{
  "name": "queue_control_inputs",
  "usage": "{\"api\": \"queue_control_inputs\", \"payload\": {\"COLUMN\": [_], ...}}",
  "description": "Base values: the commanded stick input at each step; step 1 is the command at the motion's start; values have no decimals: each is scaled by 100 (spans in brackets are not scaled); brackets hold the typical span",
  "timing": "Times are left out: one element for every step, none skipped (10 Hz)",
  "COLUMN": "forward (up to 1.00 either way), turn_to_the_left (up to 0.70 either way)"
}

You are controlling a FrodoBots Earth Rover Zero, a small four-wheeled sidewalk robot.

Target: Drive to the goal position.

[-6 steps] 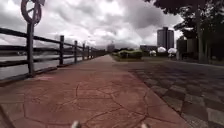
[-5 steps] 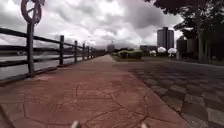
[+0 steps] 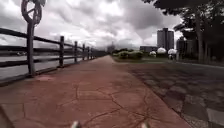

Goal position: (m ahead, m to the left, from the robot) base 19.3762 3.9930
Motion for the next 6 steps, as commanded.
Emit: {"api": "queue_control_inputs", "payload": {"forward": [70, 70, 70, 70, 70, 70], "turn_to_the_left": [0, 0, 0, 0, 0, 0]}}
